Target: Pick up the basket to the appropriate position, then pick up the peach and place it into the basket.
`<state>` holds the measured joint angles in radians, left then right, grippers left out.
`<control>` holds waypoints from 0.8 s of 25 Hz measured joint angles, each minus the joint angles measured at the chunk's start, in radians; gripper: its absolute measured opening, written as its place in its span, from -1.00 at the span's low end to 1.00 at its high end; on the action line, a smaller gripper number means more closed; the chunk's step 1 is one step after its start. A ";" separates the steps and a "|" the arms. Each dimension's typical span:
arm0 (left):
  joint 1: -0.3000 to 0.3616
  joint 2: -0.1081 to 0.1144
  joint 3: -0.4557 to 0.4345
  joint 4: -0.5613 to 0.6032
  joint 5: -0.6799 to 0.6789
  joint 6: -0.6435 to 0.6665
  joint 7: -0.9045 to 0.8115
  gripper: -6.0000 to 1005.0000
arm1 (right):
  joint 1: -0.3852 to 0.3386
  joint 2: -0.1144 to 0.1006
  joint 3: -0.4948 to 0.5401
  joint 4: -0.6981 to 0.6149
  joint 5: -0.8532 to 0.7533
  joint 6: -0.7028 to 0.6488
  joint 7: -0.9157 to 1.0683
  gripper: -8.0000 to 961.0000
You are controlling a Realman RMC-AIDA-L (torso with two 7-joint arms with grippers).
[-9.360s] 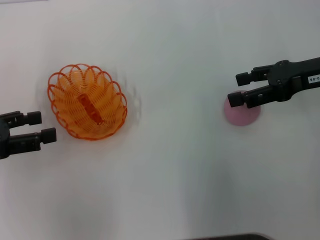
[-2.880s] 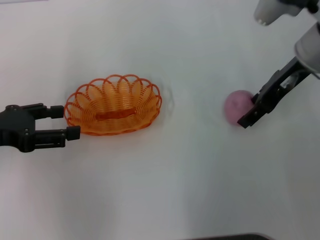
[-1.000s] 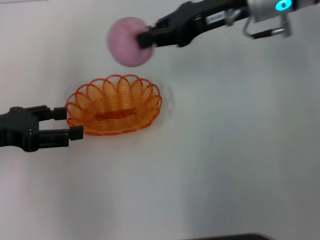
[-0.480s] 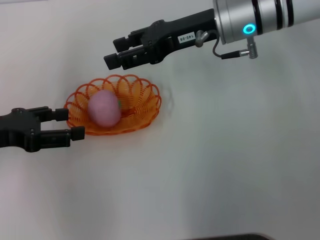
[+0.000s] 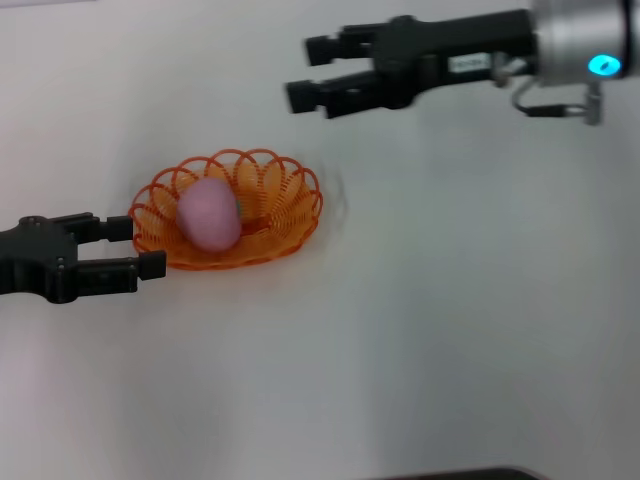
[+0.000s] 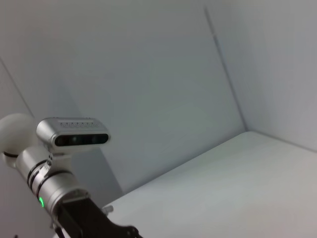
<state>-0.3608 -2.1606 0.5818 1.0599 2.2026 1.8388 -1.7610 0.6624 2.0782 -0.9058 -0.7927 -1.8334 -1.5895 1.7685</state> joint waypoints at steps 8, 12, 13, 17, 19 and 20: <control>-0.004 0.001 0.000 0.002 0.000 -0.011 0.000 0.68 | -0.187 -0.017 0.001 -0.089 0.005 -0.054 -0.149 0.94; -0.004 0.001 0.000 0.005 -0.002 -0.016 0.000 0.68 | -0.242 -0.038 0.002 -0.088 0.004 -0.080 -0.181 0.94; -0.004 0.001 0.000 0.005 -0.002 -0.018 0.000 0.68 | -0.246 -0.041 0.002 -0.086 0.003 -0.084 -0.181 0.94; -0.006 0.002 0.000 0.006 -0.004 -0.027 0.000 0.68 | -0.249 -0.047 0.002 -0.085 -0.014 -0.089 -0.176 0.94; -0.006 0.002 0.000 0.006 -0.006 -0.027 0.000 0.68 | -0.245 -0.047 0.003 -0.085 -0.038 -0.090 -0.172 0.94; -0.006 0.002 0.000 0.006 -0.006 -0.027 0.000 0.68 | -0.241 -0.047 0.003 -0.085 -0.046 -0.090 -0.171 0.94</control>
<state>-0.3668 -2.1582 0.5814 1.0663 2.1967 1.8114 -1.7610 0.4210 2.0317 -0.9027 -0.8777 -1.8794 -1.6798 1.5978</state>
